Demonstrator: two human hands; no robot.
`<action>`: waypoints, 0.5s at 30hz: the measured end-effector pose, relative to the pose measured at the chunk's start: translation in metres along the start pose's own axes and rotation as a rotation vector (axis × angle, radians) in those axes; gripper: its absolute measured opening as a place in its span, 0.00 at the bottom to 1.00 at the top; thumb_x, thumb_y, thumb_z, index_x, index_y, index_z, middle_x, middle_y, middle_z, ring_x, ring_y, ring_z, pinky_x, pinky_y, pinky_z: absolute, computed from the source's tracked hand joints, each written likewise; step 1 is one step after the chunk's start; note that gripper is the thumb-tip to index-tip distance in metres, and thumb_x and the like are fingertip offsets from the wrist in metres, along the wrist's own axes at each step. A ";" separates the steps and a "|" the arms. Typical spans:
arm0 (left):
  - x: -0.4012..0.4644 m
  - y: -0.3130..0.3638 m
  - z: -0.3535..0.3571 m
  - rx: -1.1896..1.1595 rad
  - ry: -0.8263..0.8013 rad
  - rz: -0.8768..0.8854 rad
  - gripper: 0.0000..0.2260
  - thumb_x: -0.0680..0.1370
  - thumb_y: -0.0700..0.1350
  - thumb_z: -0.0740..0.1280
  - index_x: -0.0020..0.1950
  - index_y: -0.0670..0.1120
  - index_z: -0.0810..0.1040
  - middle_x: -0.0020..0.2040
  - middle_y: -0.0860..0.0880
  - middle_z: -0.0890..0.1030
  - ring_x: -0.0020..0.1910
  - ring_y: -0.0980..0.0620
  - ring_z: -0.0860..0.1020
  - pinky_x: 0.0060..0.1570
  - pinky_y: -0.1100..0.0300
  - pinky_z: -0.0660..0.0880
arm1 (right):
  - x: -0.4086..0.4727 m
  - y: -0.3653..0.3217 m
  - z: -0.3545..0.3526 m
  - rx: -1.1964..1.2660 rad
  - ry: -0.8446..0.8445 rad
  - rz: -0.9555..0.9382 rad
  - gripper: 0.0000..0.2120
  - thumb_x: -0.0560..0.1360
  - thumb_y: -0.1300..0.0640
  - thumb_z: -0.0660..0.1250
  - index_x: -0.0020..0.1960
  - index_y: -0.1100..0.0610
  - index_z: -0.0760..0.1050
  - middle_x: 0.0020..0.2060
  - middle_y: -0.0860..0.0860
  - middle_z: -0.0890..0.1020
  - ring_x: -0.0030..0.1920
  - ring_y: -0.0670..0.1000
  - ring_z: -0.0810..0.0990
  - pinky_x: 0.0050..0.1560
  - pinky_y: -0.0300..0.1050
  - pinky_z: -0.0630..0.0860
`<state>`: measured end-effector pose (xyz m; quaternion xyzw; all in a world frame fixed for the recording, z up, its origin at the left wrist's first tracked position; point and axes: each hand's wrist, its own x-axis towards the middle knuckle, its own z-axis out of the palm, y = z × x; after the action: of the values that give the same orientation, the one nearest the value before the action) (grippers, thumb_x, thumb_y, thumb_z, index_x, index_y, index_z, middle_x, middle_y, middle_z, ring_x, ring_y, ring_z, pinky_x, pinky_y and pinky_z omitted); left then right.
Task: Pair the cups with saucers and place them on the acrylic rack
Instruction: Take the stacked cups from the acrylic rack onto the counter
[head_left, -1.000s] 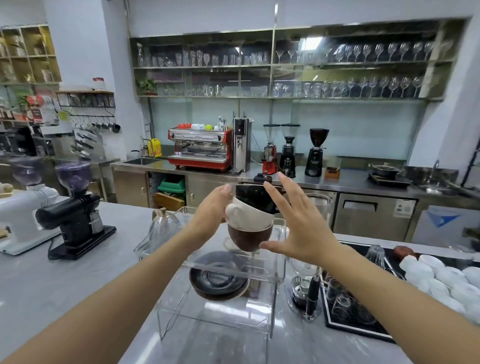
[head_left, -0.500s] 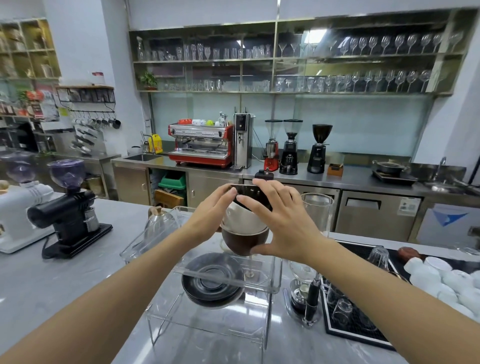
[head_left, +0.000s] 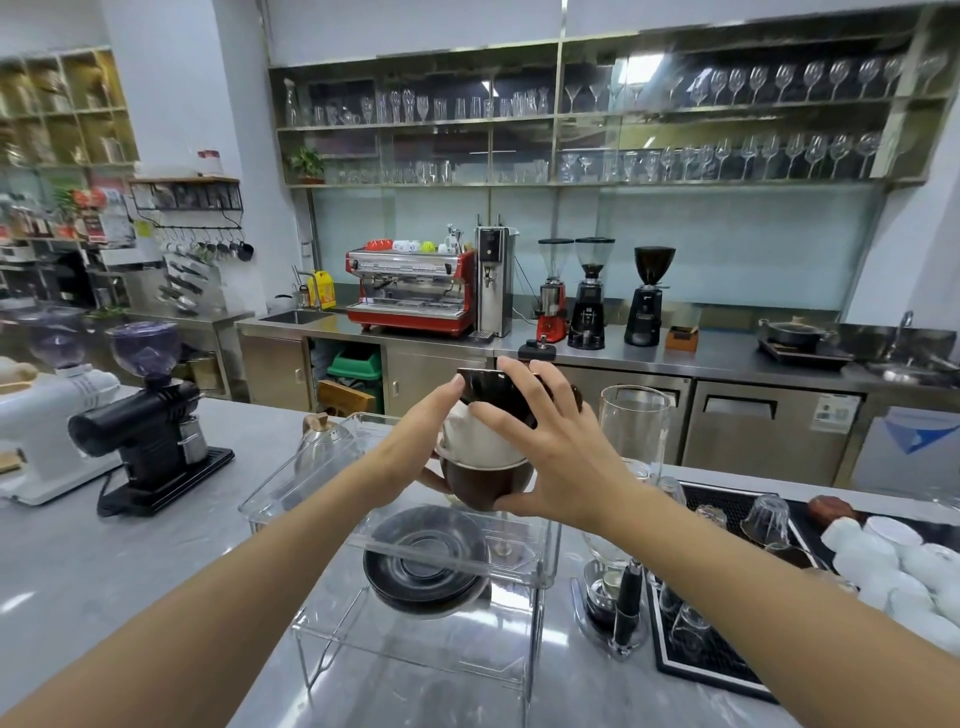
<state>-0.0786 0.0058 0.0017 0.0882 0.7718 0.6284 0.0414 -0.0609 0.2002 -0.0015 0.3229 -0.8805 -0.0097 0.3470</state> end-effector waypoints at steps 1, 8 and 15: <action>0.001 0.000 0.001 -0.009 0.006 0.003 0.18 0.75 0.72 0.53 0.55 0.68 0.77 0.59 0.47 0.82 0.55 0.43 0.83 0.46 0.40 0.84 | 0.000 0.000 0.001 0.007 0.010 -0.005 0.39 0.64 0.33 0.69 0.72 0.45 0.66 0.76 0.56 0.58 0.73 0.63 0.59 0.51 0.65 0.78; 0.002 0.000 0.003 -0.055 0.051 0.004 0.20 0.74 0.71 0.55 0.58 0.65 0.77 0.59 0.46 0.82 0.57 0.41 0.82 0.46 0.41 0.84 | 0.001 0.002 0.005 0.017 0.049 -0.027 0.39 0.64 0.33 0.68 0.71 0.44 0.65 0.76 0.55 0.59 0.72 0.63 0.61 0.50 0.64 0.78; -0.001 -0.003 0.003 -0.056 0.069 0.050 0.14 0.79 0.67 0.55 0.53 0.70 0.79 0.58 0.50 0.82 0.56 0.44 0.82 0.40 0.49 0.85 | 0.002 0.001 0.003 0.033 0.080 -0.064 0.38 0.65 0.34 0.70 0.71 0.44 0.65 0.76 0.55 0.59 0.72 0.63 0.60 0.49 0.63 0.79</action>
<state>-0.0770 0.0081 -0.0019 0.0846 0.7525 0.6532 0.0014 -0.0646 0.1996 -0.0024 0.3566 -0.8553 0.0068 0.3759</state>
